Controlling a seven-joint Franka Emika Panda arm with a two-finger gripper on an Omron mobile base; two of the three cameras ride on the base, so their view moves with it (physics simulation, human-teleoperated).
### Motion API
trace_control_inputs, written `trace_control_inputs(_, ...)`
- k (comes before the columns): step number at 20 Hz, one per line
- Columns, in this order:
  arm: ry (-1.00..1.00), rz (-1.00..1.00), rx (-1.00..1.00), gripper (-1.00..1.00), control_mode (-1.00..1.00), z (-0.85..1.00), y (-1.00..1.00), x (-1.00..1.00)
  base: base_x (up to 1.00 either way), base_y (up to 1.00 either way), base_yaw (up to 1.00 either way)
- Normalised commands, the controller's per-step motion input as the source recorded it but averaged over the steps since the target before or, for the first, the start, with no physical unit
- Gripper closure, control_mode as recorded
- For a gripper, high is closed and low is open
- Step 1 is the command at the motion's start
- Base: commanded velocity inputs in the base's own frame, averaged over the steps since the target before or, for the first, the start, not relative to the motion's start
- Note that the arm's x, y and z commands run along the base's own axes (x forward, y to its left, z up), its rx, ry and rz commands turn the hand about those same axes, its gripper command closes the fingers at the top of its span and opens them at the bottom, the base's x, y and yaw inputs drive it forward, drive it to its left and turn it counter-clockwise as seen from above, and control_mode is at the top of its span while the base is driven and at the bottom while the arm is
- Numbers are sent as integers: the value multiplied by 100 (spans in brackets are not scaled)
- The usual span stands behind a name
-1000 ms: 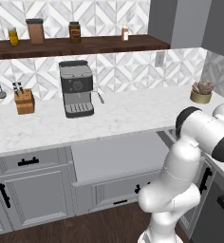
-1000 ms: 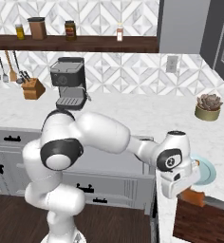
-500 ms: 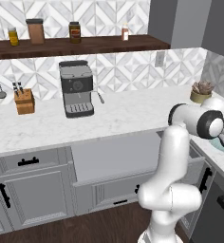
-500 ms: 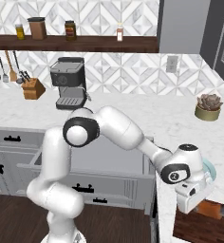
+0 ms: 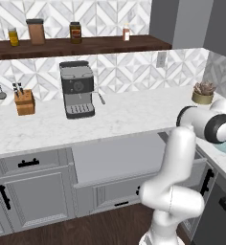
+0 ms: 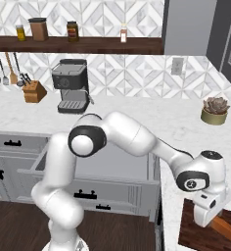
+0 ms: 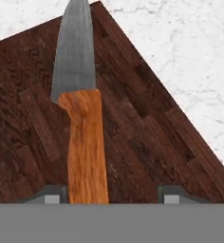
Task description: Pick up the knife from the drawer and place it on the cutting board. Then place the meat from the plate to the cutting board.
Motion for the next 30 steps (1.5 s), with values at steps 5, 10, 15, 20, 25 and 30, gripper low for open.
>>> trace_control_inputs(5, -1, 5, -3, -100, -100, 11, 76, -15, 0, 0, 0)
trace_control_inputs(10, -3, 7, -1, -100, -100, 37, 97, -1, 0, 0, 0)
trace_control_inputs(15, 0, 14, -6, -100, -100, 36, 71, 5, 0, 0, 0)
trace_control_inputs(20, 0, 35, -7, -100, -100, 29, 6, 25, 0, 0, 0)
trace_control_inputs(25, 1, 30, 0, -100, -100, 51, 0, 40, 0, 0, 0)
trace_control_inputs(30, 15, 15, 0, -100, -100, 85, 7, 20, 0, 0, 0)
